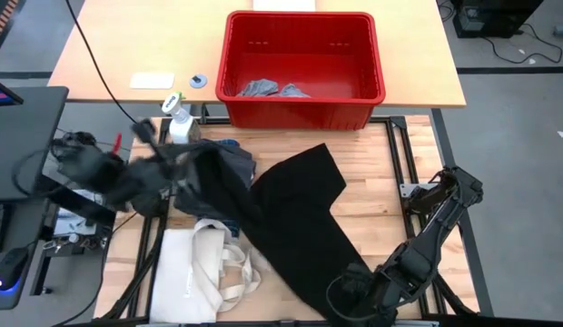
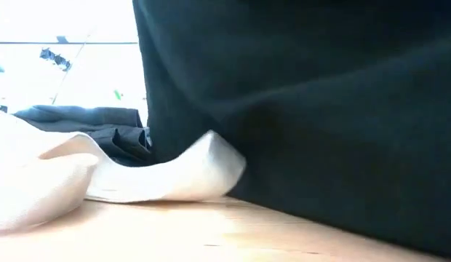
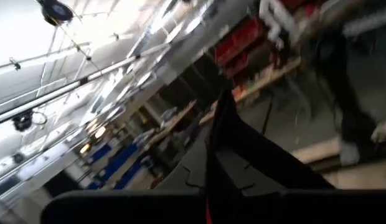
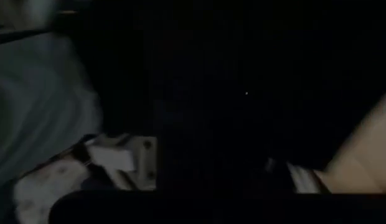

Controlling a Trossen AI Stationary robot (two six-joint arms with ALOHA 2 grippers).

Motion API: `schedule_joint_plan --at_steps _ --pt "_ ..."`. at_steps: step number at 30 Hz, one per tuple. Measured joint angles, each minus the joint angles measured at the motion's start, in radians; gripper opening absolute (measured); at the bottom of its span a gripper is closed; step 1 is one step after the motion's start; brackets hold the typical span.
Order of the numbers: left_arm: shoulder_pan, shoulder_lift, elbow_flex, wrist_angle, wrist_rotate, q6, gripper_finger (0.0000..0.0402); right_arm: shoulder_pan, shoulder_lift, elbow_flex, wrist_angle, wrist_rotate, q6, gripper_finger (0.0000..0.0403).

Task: Fold Laundry from Bin
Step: Fold the black shirt

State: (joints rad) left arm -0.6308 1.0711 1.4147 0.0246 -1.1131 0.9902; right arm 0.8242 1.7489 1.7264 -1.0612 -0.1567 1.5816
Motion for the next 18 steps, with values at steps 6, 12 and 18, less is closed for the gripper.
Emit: schedule_joint_plan --at_steps 6,12,18 --pt "0.206 0.084 -0.002 -0.17 0.159 -0.173 0.0013 0.014 0.0 -0.002 -0.127 -0.025 0.127 0.0013" --pt "0.374 0.197 -0.002 -0.182 0.314 -0.221 0.0013 0.044 -0.001 -0.071 -0.119 -0.106 0.249 0.0013" --pt "0.54 0.286 -0.002 -0.177 0.428 -0.281 0.0013 0.08 0.0 -0.165 -0.12 -0.272 0.392 0.0013"
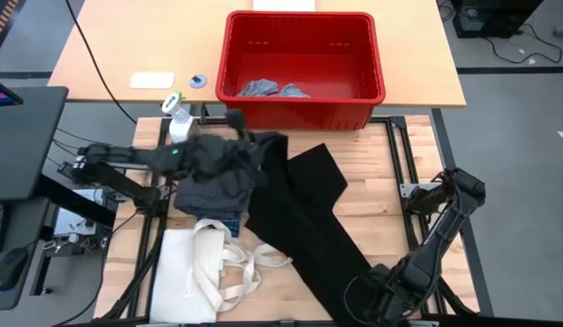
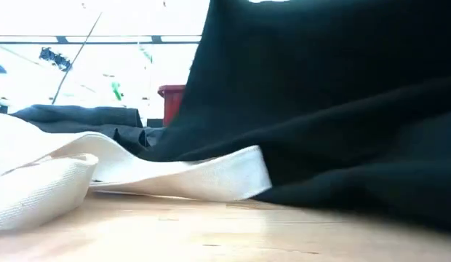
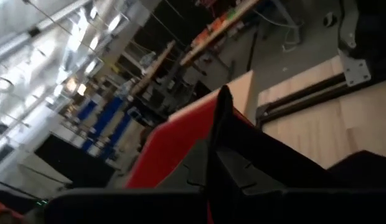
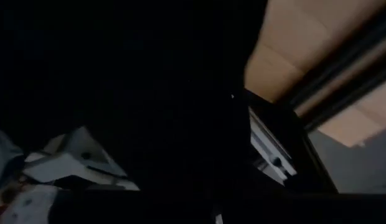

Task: Fold Laundry from Bin
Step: Fold the black shirt

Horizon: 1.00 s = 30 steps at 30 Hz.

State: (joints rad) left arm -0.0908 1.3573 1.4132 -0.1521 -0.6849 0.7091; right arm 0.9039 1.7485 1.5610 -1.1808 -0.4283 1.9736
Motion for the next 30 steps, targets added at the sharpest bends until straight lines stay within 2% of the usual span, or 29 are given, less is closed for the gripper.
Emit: schedule_joint_plan --at_steps 4,9,15,23,30 --pt "0.11 0.046 -0.001 0.02 0.147 -0.062 0.0013 0.02 0.0 -0.03 0.0 -0.011 0.068 0.0013" --pt "0.215 0.111 0.0 0.041 0.401 -0.126 0.0013 0.032 0.0 -0.103 0.019 -0.012 0.102 0.0013" --pt "0.29 0.193 0.0 0.137 0.442 -0.117 0.0013 0.032 0.0 -0.199 0.047 -0.011 0.062 0.0013" --pt "0.394 0.29 0.0 0.146 0.788 -0.199 0.0013 0.034 0.0 -0.287 0.034 -0.009 0.037 0.0013" --pt "0.438 0.395 0.0 0.289 0.905 -0.263 0.0013 0.034 0.0 -0.303 -0.039 0.067 0.002 0.0034"
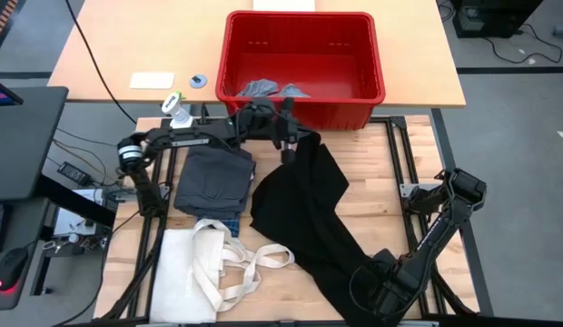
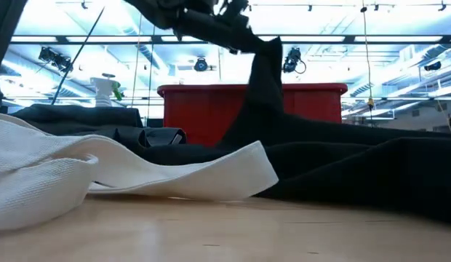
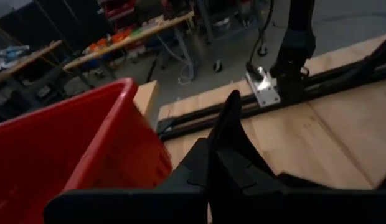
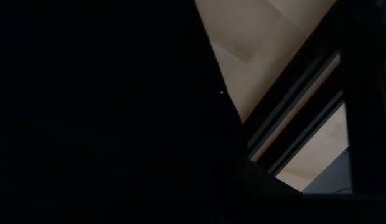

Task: Fold Laundry from Bin
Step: Fold the black shirt

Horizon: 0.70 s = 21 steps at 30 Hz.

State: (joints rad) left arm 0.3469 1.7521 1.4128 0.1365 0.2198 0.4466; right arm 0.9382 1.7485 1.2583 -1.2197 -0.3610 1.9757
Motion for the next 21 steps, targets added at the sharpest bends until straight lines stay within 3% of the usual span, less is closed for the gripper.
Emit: schedule_joint_plan --at_steps 2,5,10,16,21 --pt "-0.001 0.036 0.0 0.071 -0.005 -0.017 0.0013 0.0 0.0 0.0 -0.006 -0.006 -0.007 0.0051" --pt "-0.004 0.099 0.0 0.189 -0.099 -0.094 0.0013 0.002 0.0 0.0 -0.004 -0.007 -0.008 0.0082" --pt "-0.002 0.175 0.0 0.249 -0.2 -0.14 0.0034 0.002 0.0 0.0 0.0 -0.007 -0.008 0.0131" --pt "-0.018 0.193 0.0 0.223 -0.151 -0.168 0.0155 0.002 0.0 0.0 -0.004 0.001 -0.013 0.0157" --pt "-0.059 0.131 -0.001 0.131 0.087 -0.219 0.0265 0.005 0.0 0.0 -0.007 0.0 -0.015 0.0158"
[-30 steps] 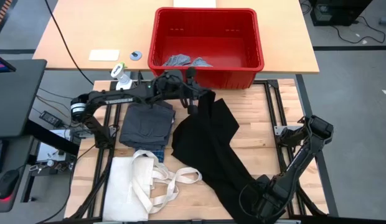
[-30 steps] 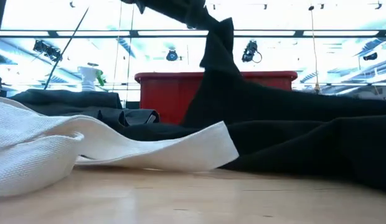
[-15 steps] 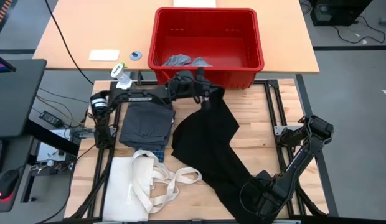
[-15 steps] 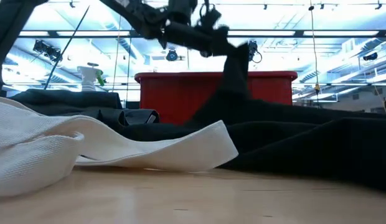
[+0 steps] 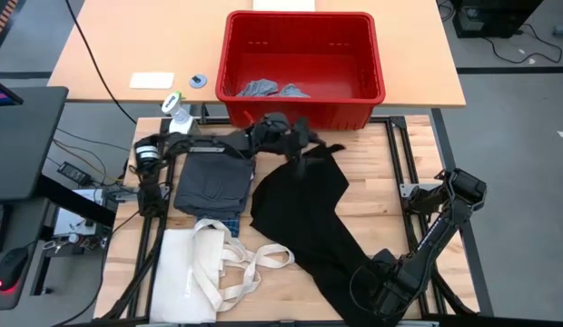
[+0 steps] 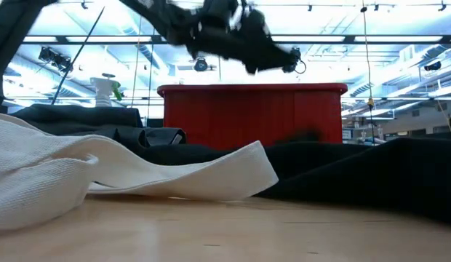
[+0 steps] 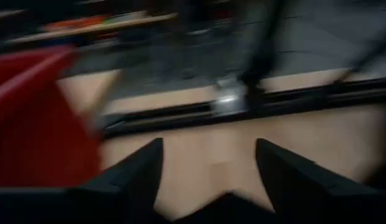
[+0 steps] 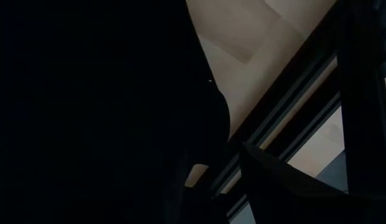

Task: Fold Laundry from Bin
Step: Fold the black shirt

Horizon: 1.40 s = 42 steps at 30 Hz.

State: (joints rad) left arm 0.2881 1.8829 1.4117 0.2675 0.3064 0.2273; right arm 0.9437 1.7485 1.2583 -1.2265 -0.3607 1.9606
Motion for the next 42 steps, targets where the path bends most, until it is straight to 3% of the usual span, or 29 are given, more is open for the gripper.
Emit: schedule_joint_plan --at_steps 2,8,10,13,18,22,25,28,33,36,42 --pt "-0.024 -0.045 0.004 -0.011 0.045 0.018 0.0295 0.001 0.0 0.0 -0.002 0.0 0.0 0.0158" --pt "-0.081 -0.224 0.004 -0.167 -0.003 0.042 0.0329 0.007 0.0 0.0 0.0 0.039 -0.001 0.0158" --pt "-0.112 -0.295 0.004 -0.262 -0.005 0.037 0.0327 0.011 -0.001 0.0 0.0 0.126 -0.001 0.0158" --pt "-0.178 -0.376 -0.016 -0.425 -0.013 0.068 0.032 0.012 -0.001 0.0 0.004 0.349 -0.029 0.0156" --pt "-0.32 -0.467 -0.249 -0.458 -0.217 0.072 0.03 -0.008 -0.001 0.0 0.006 0.562 -0.119 0.0156" --pt "-0.405 -0.522 -0.456 -0.443 -0.331 -0.014 0.0289 -0.039 -0.001 0.0 0.079 0.633 -0.189 0.0156" --pt "-0.452 -0.536 -0.56 -0.442 -0.376 -0.135 0.0286 -0.067 0.0 0.0 0.238 0.657 -0.303 0.0156" --pt "-0.484 -0.537 -0.619 -0.444 -0.508 -0.264 0.0286 -0.092 0.0 0.0 0.41 0.734 -0.432 0.0156" --pt "-0.523 -0.538 -0.702 -0.462 -0.745 -0.331 0.0286 -0.119 0.0 0.0 0.603 1.041 -0.77 0.0156" --pt "-0.529 -0.538 -0.752 -0.457 -0.761 -0.316 0.0286 -0.145 0.0 0.0 0.675 1.147 -0.917 0.0155" --pt "-0.497 -0.537 -0.849 -0.302 -0.801 -0.254 0.0286 -0.226 0.0 0.0 0.843 1.221 -1.155 0.0155"
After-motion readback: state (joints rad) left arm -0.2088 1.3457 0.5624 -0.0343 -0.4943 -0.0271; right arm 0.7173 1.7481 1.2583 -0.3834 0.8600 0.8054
